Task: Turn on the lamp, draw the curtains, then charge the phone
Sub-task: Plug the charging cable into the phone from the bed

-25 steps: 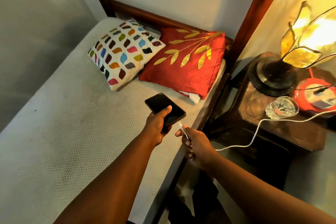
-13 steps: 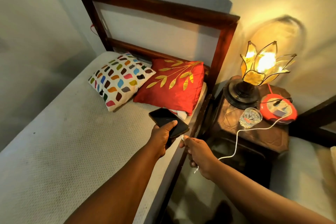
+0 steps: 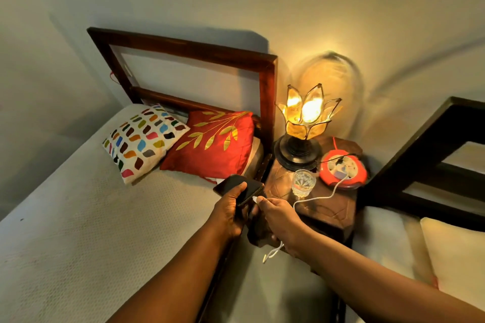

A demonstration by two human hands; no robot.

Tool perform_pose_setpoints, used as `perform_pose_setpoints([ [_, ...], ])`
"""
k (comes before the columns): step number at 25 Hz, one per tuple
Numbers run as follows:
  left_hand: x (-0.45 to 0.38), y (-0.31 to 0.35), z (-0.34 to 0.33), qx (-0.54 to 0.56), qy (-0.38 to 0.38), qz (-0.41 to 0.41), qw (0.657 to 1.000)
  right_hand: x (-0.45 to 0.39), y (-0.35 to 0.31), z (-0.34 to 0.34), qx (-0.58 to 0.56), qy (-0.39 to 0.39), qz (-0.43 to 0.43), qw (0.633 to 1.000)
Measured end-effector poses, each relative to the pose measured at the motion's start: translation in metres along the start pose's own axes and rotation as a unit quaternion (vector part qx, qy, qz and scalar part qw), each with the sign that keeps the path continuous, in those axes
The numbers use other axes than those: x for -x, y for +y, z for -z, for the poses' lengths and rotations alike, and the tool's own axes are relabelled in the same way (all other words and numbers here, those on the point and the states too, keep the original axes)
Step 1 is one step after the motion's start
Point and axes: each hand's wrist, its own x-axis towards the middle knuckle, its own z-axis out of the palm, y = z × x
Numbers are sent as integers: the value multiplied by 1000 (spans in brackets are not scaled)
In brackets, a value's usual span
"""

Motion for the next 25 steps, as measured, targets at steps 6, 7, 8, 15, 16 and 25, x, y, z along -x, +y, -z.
perform_pose_setpoints([
  [6, 24, -13, -37, -18, 47, -38, 998, 15, -6, 36, 21, 1, -1, 1000],
  [7, 27, -15, -37, -23, 62, -47, 997, 18, -8, 36, 35, -1, -10, 999],
  [8, 30, -15, -36, -31, 77, -58, 995, 21, -10, 36, 50, -3, -19, 999],
  [15, 40, -13, -21, -126, 93, -126, 980, 35, -16, 27, 70, -22, -55, 996],
  [16, 42, -15, -19, -129, 92, -128, 979, 37, -14, 26, 58, -29, -61, 996],
  [25, 42, -44, -11, -228, 61, -86, 968, 30, 12, 60, 220, -172, -80, 957],
])
